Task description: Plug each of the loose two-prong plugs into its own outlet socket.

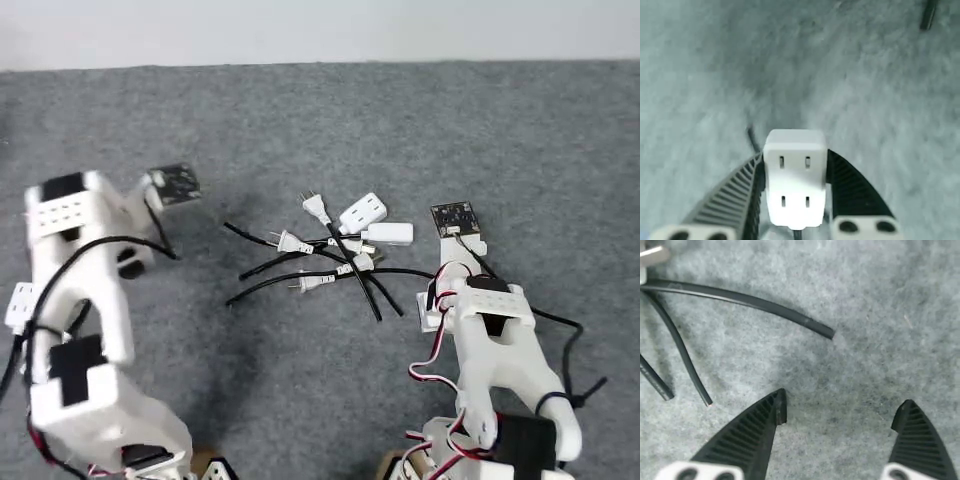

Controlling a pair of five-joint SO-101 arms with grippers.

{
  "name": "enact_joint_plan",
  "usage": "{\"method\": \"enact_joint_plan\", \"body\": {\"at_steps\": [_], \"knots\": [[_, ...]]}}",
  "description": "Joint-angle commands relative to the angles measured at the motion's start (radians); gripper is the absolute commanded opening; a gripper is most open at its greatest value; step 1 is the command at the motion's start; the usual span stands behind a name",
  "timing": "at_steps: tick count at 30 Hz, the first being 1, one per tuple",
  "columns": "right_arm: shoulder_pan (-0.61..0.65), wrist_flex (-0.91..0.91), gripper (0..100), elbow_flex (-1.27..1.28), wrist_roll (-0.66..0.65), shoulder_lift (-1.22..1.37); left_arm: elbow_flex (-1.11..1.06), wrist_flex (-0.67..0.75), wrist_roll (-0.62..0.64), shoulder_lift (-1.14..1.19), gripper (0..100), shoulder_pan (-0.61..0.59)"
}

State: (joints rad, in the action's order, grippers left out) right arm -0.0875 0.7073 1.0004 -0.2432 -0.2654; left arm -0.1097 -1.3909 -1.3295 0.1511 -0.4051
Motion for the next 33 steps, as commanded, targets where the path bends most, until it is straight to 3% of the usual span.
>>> {"method": "enact_joint_plan", "body": {"at_steps": [1, 5, 10, 16, 19, 24, 33], "knots": [[0.01, -0.021, 33.9, -0.026, -0.012, -0.002, 0.056, -0.104, -0.097, -0.117, 1, -0.091], [0.01, -0.021, 33.9, -0.026, -0.012, -0.002, 0.059, -0.173, -0.201, -0.186, 1, -0.196], [0.01, -0.021, 33.9, -0.026, -0.012, -0.002, 0.059, -0.176, -0.23, -0.252, 1, -0.285], [0.01, -0.019, 33.9, -0.026, -0.011, -0.002, 0.059, -0.199, -0.238, -0.427, 1, -0.308], [0.01, -0.019, 33.9, -0.026, -0.011, -0.002, 0.059, -0.244, -0.299, -0.509, 1, -0.307], [0.01, -0.018, 33.9, -0.025, -0.011, -0.002, 0.015, -0.261, -0.334, -0.512, 1, -0.336], [0.01, -0.018, 33.9, -0.025, -0.011, -0.002, -0.127, 0.014, -0.321, -0.203, 1, -0.428]]}}
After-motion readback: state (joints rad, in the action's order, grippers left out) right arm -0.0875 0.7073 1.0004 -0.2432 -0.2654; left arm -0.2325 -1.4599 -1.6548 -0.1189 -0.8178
